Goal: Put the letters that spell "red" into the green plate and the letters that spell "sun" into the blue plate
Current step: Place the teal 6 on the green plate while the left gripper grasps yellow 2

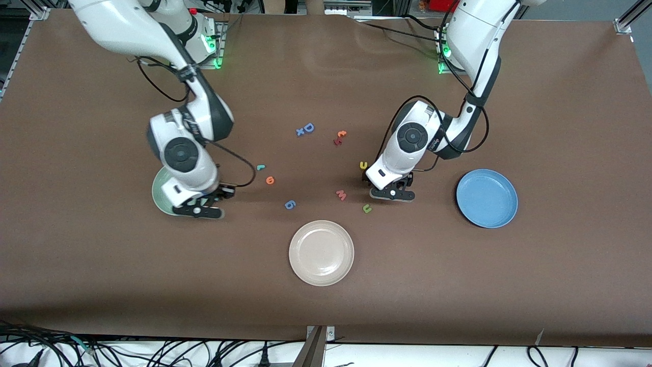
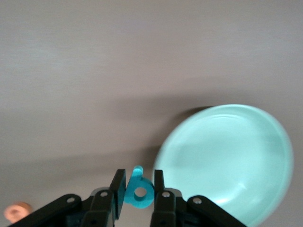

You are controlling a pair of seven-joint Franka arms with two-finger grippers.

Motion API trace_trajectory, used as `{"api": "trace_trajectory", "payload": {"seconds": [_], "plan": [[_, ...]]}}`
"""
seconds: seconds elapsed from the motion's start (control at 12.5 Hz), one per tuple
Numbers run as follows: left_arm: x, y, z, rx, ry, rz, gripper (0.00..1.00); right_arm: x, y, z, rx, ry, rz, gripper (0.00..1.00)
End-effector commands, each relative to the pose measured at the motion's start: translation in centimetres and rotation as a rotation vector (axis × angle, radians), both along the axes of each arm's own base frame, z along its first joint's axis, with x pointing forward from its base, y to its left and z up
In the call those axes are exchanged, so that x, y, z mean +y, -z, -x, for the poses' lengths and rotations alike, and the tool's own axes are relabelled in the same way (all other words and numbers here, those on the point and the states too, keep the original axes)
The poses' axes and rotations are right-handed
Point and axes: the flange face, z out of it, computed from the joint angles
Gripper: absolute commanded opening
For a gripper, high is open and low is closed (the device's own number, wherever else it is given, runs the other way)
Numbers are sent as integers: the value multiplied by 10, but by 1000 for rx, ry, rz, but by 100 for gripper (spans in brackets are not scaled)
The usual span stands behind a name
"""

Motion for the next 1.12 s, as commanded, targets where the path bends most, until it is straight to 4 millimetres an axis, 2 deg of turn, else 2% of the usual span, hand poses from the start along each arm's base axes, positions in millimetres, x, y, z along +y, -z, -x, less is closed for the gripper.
{"api": "trace_trajectory", "payload": {"seconds": [0.0, 0.08, 0.24, 0.4, 0.48, 0.64, 0.72, 0.8, 0.88, 0.96, 1.04], "plan": [[1, 6, 11, -34, 2, -9, 99, -63, -3, -3, 73, -38, -12, 26], [1, 8, 13, -41, 5, -6, 96, -93, 7, -1, 92, -46, -20, 26], [1, 14, 19, -53, 21, -15, 92, -123, 21, 3, 109, -48, -26, 26], [-1, 15, 22, -70, 39, -35, 80, -142, 54, 16, 97, -30, -47, 28], [-3, 14, 22, -81, 37, -47, 73, -145, 67, 20, 89, -30, -56, 28], [-8, 15, 26, -97, 27, -69, 60, -150, 80, 22, 106, -19, -60, 29], [-13, 16, 29, -101, 16, -73, 57, -157, 83, 24, 113, -10, -61, 30], [-17, 18, 32, -99, 1, -73, 56, -158, 83, 25, 115, -9, -61, 52], [-19, 18, 31, -112, -9, -60, 54, -158, 82, 24, 113, -9, -61, 92], [-20, 22, 32, -115, -16, -54, 54, -156, 77, 23, 107, -12, -60, 99], [-20, 23, 31, -119, -16, -49, 53, -152, 66, 21, 94, -8, -59, 99]]}}
